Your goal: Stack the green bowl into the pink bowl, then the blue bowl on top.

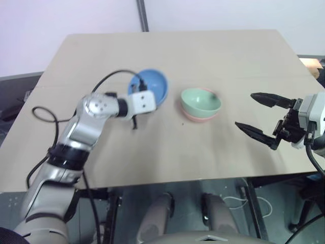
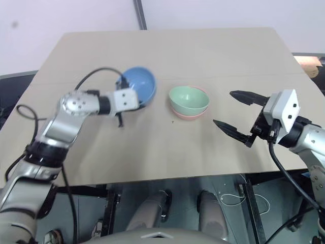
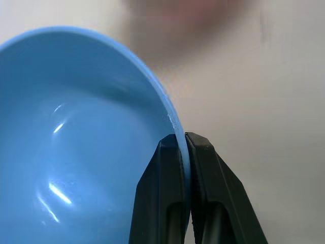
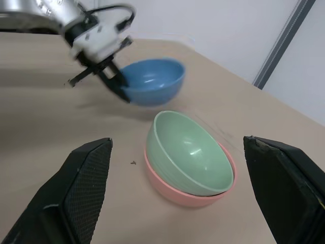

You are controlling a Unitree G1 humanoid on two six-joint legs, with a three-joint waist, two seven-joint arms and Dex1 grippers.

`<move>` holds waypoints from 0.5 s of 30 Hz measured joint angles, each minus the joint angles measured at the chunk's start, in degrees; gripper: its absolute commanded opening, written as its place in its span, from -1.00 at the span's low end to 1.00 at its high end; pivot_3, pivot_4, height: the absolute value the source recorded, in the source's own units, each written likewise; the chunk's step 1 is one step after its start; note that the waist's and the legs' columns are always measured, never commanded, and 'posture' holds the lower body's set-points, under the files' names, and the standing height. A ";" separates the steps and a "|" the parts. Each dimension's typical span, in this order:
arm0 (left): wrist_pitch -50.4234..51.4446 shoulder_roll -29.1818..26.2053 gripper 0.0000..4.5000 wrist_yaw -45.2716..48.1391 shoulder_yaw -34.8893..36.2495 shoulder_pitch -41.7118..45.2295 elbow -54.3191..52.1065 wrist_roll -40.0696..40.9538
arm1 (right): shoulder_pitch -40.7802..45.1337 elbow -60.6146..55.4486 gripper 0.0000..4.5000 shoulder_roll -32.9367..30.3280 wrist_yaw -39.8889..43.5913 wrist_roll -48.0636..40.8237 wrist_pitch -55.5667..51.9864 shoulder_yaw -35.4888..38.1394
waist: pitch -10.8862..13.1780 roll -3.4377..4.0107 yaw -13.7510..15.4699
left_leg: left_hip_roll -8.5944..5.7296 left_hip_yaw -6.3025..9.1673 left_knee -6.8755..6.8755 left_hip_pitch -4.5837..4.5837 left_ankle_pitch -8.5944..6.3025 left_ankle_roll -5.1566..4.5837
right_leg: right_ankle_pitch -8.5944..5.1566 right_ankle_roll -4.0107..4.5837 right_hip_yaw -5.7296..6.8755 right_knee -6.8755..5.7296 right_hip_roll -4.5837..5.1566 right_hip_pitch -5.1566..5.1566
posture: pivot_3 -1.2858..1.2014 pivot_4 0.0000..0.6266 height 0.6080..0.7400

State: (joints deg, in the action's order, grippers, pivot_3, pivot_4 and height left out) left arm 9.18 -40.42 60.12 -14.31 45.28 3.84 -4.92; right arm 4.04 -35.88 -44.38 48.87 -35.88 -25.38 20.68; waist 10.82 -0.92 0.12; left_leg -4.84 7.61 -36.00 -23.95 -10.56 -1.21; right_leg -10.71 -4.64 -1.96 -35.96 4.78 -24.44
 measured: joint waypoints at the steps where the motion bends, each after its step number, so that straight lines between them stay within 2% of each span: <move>1: -0.20 1.12 -0.98 0.88 0.05 3.21 0.29 0.97 | -0.43 -0.35 1.00 -0.02 -0.30 0.00 0.00 0.13 | 0.00 0.00 -0.03 | -0.01 -0.02 -0.03 0.03 -0.01 -0.01 | 0.00 -0.02 -0.01 0.01 0.01 0.04 | 0.03 -0.52 1.00; 5: -1.24 6.07 -0.98 4.65 -0.22 10.65 4.39 3.57 | -2.37 -1.69 1.00 -0.24 -1.30 -0.01 -0.06 1.08 | -0.01 0.02 -0.41 | -0.03 -0.01 -0.03 0.17 -0.02 -0.03 | -0.11 -0.20 -0.01 0.01 0.01 0.17 | 0.03 -0.52 1.00; 9: -7.38 13.00 -0.98 9.42 -5.01 14.12 11.68 4.06 | -5.14 -4.27 1.00 -0.24 -3.27 -0.02 -0.25 2.98 | -0.01 0.02 -0.66 | -0.04 -0.02 -0.06 0.16 -0.02 -0.04 | -0.10 -0.18 0.00 0.01 0.02 0.19 | 0.03 -0.52 1.00; 11: -8.98 13.72 -0.74 10.75 -6.63 14.10 13.31 3.97 | -5.74 -4.82 1.00 -0.24 -3.67 -0.02 -0.42 3.04 | 0.00 0.02 -1.09 | -0.02 -0.03 -0.06 0.16 -0.02 -0.04 | -0.09 -0.17 -0.05 0.00 0.01 0.17 | 0.03 -0.52 1.00; 12: -9.06 13.77 -0.74 10.86 -6.69 14.10 13.40 3.97 | -5.80 -4.84 1.00 -0.24 -3.71 -0.02 -0.45 3.05 | 0.00 0.02 -1.12 | -0.02 -0.03 -0.06 0.16 -0.02 -0.04 | -0.09 -0.17 -0.05 -0.01 0.01 0.17 | 0.03 -0.52 1.00; 13: -9.74 14.05 -0.44 11.90 -6.76 14.11 14.11 3.98 | -6.57 -5.32 1.00 -0.24 -4.21 -0.01 -0.63 3.52 | 0.00 0.02 -1.15 | 0.00 -0.03 -0.06 0.17 -0.02 -0.04 | -0.09 -0.18 -0.05 -0.03 -0.01 0.16 | 0.03 -0.52 1.00; 14: -11.26 13.83 -0.33 12.41 -6.82 14.17 16.08 3.63 | -7.59 -6.50 1.00 -0.28 -4.62 -0.05 -0.68 4.81 | -0.01 0.04 -0.95 | 0.00 0.00 -0.07 0.18 -0.02 -0.04 | -0.11 -0.20 -0.02 -0.03 -0.02 0.17 | 0.03 -0.52 1.00; 15: -12.12 13.59 -0.10 12.27 -6.83 14.17 17.14 2.81 | -7.77 -6.81 1.00 -0.32 -4.86 -0.07 -0.72 5.00 | -0.01 0.04 -0.88 | -0.01 0.00 -0.12 0.17 -0.02 -0.04 | -0.10 -0.21 -0.02 -0.03 -0.01 0.19 | 0.03 -0.52 1.00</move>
State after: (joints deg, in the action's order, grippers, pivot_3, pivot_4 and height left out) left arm -2.94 -26.83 72.39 -21.14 59.45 20.98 -2.11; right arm -3.73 -42.69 -44.69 44.01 -35.96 -26.10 25.68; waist 10.81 -0.88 -0.76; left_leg -4.85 7.61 -36.12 -23.78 -10.58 -1.25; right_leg -10.81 -4.85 -1.98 -36.00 4.77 -24.25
